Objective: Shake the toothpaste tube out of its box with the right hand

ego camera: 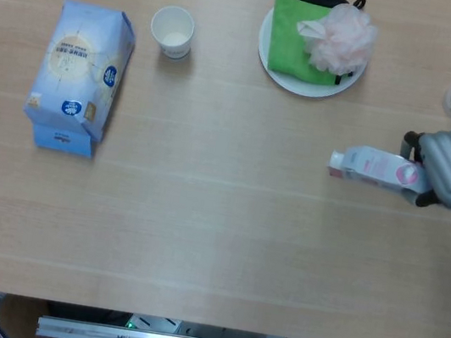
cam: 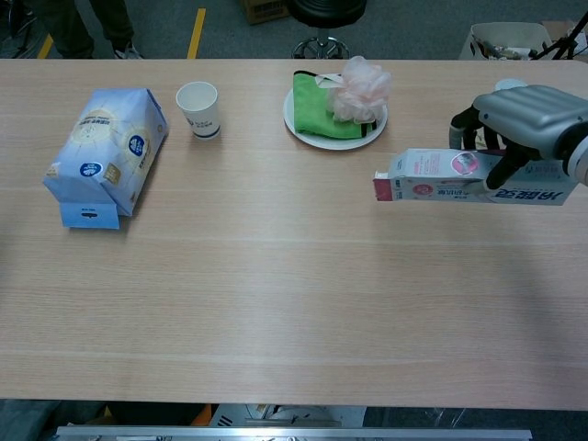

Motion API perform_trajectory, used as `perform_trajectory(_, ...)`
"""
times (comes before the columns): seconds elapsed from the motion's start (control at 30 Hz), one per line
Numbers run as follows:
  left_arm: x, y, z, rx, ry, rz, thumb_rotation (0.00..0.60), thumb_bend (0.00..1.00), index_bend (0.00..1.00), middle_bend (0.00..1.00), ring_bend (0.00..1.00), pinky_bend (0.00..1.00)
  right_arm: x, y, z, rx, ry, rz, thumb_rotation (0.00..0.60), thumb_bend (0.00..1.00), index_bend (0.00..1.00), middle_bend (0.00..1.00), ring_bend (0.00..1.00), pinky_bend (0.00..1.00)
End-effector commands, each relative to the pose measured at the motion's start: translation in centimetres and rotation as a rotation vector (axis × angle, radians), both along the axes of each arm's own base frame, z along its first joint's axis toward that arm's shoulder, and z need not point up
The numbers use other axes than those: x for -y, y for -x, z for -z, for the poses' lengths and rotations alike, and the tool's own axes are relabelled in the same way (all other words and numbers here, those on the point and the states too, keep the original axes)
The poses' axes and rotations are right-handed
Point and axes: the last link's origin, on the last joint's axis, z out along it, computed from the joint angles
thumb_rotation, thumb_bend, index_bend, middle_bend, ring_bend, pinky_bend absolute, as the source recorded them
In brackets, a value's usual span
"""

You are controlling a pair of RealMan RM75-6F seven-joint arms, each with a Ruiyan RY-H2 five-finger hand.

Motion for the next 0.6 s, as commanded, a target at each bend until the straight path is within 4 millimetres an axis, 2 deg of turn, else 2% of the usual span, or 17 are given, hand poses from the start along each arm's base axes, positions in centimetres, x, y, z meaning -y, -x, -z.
perform_trajectory(0.03, 0.0, 0.1, 0.1, 0.003, 0.002, -0.003, 0.600, 0.12, 0.40, 0.37, 0.37, 0.53, 0.2, 0.0, -0.4, 0.034, 0.029, 0.036, 0.600, 0.36, 0.67, 0.68, 0.59, 0.65)
perform_trajectory(0.07, 0.0, 0.1, 0.1, 0.003, 0.002, -0.005, 0.600, 0.12, 0.40, 0.36, 0.37, 0.53, 0.1, 0.2, -0.5, 0.029, 0.031, 0.037, 0.600, 0.36, 0.67, 0.68, 0.59, 0.65)
perform_trajectory(0.13, 0.0, 0.2, 0.1, -0.001, 0.004, -0.007, 0.600, 0.12, 0.40, 0.36, 0.37, 0.53, -0.6, 1.2, -0.6, -0.092, -0.045, 0.041, 0.600, 0.37, 0.67, 0.69, 0.59, 0.66)
perform_trajectory(0.2, 0.0, 0.1, 0.1, 0.001, 0.001, -0.005, 0.600, 0.12, 0.40, 0.36, 0.37, 0.53, -0.7, 1.1, -0.5, -0.165, -0.108, 0.066, 0.600, 0.37, 0.67, 0.69, 0.59, 0.66)
perform_trajectory(0.6, -0.1, 0.1, 0.2, 0.005, 0.002, -0.003, 0.600, 0.12, 0.40, 0.37, 0.37, 0.53, 0.9, -3.1, -3.4, -0.385, -0.086, 0.075, 0.600, 0.38, 0.67, 0.69, 0.59, 0.66)
